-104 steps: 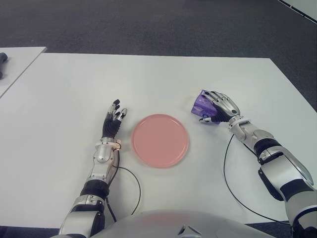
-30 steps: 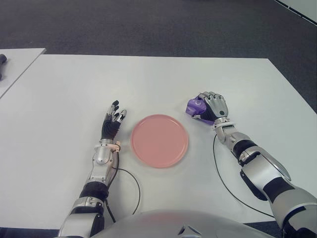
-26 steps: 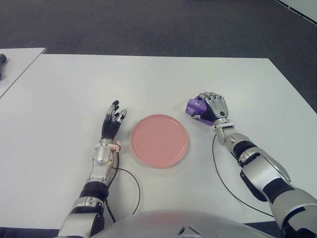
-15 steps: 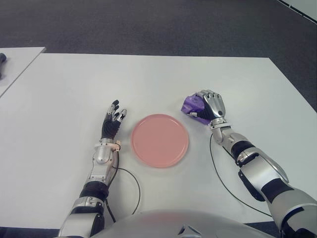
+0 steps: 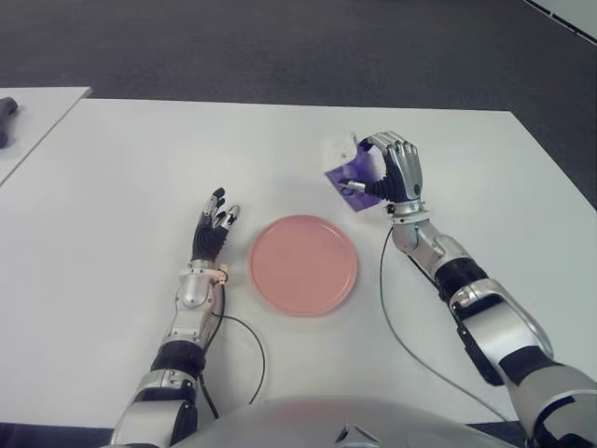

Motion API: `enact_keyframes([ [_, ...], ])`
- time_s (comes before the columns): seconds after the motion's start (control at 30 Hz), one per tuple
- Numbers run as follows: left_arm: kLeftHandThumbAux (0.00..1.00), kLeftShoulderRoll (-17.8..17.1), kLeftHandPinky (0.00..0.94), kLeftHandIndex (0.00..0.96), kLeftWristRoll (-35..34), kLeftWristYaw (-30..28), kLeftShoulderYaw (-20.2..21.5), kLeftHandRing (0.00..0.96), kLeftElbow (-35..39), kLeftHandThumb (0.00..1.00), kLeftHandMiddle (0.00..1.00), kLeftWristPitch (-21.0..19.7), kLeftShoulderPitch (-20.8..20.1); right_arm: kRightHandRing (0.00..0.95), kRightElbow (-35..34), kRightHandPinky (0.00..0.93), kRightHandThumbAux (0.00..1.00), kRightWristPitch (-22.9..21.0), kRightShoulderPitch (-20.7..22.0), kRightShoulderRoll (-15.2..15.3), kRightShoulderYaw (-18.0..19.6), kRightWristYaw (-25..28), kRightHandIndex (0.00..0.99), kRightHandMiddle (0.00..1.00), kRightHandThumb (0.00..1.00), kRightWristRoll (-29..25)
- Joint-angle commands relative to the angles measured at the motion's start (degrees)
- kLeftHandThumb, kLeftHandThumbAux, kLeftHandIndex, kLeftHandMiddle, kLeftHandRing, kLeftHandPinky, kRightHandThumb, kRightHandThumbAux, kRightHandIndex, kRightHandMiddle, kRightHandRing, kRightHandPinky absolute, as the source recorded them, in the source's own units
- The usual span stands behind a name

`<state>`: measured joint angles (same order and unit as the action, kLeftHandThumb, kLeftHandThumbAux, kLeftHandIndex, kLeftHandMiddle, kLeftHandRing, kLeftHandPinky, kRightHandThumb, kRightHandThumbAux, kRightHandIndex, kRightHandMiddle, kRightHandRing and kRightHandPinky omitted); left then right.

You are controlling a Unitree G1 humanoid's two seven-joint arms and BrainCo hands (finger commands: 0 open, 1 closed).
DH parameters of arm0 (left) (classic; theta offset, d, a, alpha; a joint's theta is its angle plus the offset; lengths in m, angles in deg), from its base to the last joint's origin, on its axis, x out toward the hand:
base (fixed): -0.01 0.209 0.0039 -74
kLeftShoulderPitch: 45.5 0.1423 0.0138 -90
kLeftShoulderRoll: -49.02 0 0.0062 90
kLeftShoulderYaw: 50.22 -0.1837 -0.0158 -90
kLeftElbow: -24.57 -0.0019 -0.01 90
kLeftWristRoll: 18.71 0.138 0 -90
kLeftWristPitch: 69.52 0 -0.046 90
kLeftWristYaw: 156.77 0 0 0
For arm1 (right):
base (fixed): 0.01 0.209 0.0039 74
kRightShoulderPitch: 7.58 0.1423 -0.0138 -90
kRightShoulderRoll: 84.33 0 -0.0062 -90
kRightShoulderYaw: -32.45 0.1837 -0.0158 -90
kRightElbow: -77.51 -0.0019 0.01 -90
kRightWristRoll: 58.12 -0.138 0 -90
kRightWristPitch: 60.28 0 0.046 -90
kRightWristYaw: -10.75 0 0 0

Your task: Put the tissue paper into the plate.

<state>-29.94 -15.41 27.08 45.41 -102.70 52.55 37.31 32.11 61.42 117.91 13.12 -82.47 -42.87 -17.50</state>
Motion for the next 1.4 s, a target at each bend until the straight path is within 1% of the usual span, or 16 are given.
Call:
enact_keyframes([
  [0.03,0.448,-0.01,0.000,0.000,0.50,0.66,-0.24,0.000,-2.34,0.000,0.000,-0.45,1.04,0.528,-8.22,0.445,0.665,-0.05,-2.77,-0.67,3.29,1.07,0.389,0.513,1.000,-1.10],
  [0.07,0.447,-0.07,0.000,0.000,0.56,0.69,-0.24,0.000,-2.47,0.000,0.000,-0.16,1.01,0.526,-8.47,0.446,0.665,0.42,-2.63,-1.10,3.61,0.78,0.388,0.511,1.000,-0.95],
  [0.1,0.444,-0.13,0.000,0.000,0.58,0.70,-0.23,0.000,-2.57,0.000,0.000,0.03,0.98,0.524,-8.69,0.568,0.663,0.67,-2.58,-1.41,3.87,0.69,0.385,0.507,0.983,-0.85],
  [0.13,0.442,-0.16,0.000,0.000,0.60,0.71,-0.24,0.000,-2.66,0.000,0.000,0.19,0.95,0.523,-8.90,0.645,0.662,0.81,-2.61,-1.63,4.13,0.70,0.384,0.505,0.972,-0.74],
  [0.23,0.436,-0.33,0.000,0.000,0.50,0.68,-0.21,0.000,-3.14,0.000,0.000,0.65,0.80,0.522,-9.17,0.739,0.661,1.74,-2.27,-3.17,4.56,0.01,0.382,0.503,0.959,-0.32],
  [0.3,0.432,-0.44,0.000,0.000,0.40,0.68,-0.14,0.000,-3.54,0.000,0.000,0.83,0.68,0.522,-9.52,0.760,0.660,2.66,-2.22,-4.19,4.65,-0.51,0.381,0.502,0.955,-0.08],
  [0.5,0.424,-0.70,0.000,0.000,0.20,0.54,0.02,0.000,-3.96,0.000,0.000,1.00,0.50,0.521,-10.54,0.795,0.660,6.61,-2.54,-5.60,5.16,-0.04,0.382,0.502,0.952,-0.33],
  [0.7,0.419,-0.48,0.000,0.000,0.62,0.81,-0.41,0.000,-1.90,0.000,0.000,-0.41,1.15,0.525,-12.21,0.824,0.659,9.33,-2.77,-6.57,4.99,0.81,0.383,0.503,0.952,0.76],
  [0.73,0.418,-0.47,0.000,0.000,0.59,0.75,-0.45,0.000,-1.66,0.000,0.000,-0.69,1.20,0.647,-12.63,0.835,0.666,9.68,-3.04,-6.56,4.55,1.51,0.389,0.515,0.917,1.16],
  [0.8,0.415,-0.47,0.000,0.000,0.57,0.68,-0.51,0.000,-1.35,0.000,0.000,-1.11,1.25,0.755,-13.26,0.846,0.672,10.27,-3.58,-6.55,3.91,2.58,0.394,0.525,0.886,1.86],
  [0.93,0.409,-0.46,0.000,0.000,0.60,0.69,-0.54,0.000,-1.46,0.000,0.000,-1.28,1.22,0.845,-15.05,0.856,0.677,11.35,-5.88,-6.57,2.33,3.81,0.398,0.533,0.860,3.94],
  [1.03,0.404,-0.43,0.000,0.000,0.59,0.69,-0.56,0.000,-1.90,0.000,0.000,-1.06,1.11,0.862,-17.34,0.855,0.678,11.82,-8.48,-6.96,0.04,3.65,0.399,0.534,0.856,7.04],
  [1.1,0.403,-0.32,0.000,0.000,0.59,0.71,-0.59,0.000,-1.92,0.000,0.000,-1.00,1.10,0.869,-19.21,0.859,0.677,11.26,-8.37,-7.20,-0.14,3.83,0.400,0.535,0.855,8.18],
  [1.17,0.403,-0.14,0.000,0.000,0.57,0.73,-0.65,0.000,-1.99,0.000,0.000,-0.81,1.11,0.871,-21.68,0.858,0.677,13.21,-8.51,-6.09,-0.32,5.92,0.401,0.536,0.855,7.87],
  [1.3,0.404,0.12,0.000,0.000,0.66,0.82,-0.81,0.000,-2.00,0.000,0.000,-0.23,1.25,0.859,-19.33,0.843,0.677,17.70,-8.27,-4.36,-0.84,9.17,0.401,0.537,0.854,6.57],
  [1.4,0.405,0.26,0.000,0.000,0.49,0.75,-0.79,0.000,-2.26,0.000,0.000,0.50,1.38,0.854,-13.15,0.840,0.677,19.91,-5.85,-3.55,-0.86,8.04,0.400,0.538,0.854,7.66],
])
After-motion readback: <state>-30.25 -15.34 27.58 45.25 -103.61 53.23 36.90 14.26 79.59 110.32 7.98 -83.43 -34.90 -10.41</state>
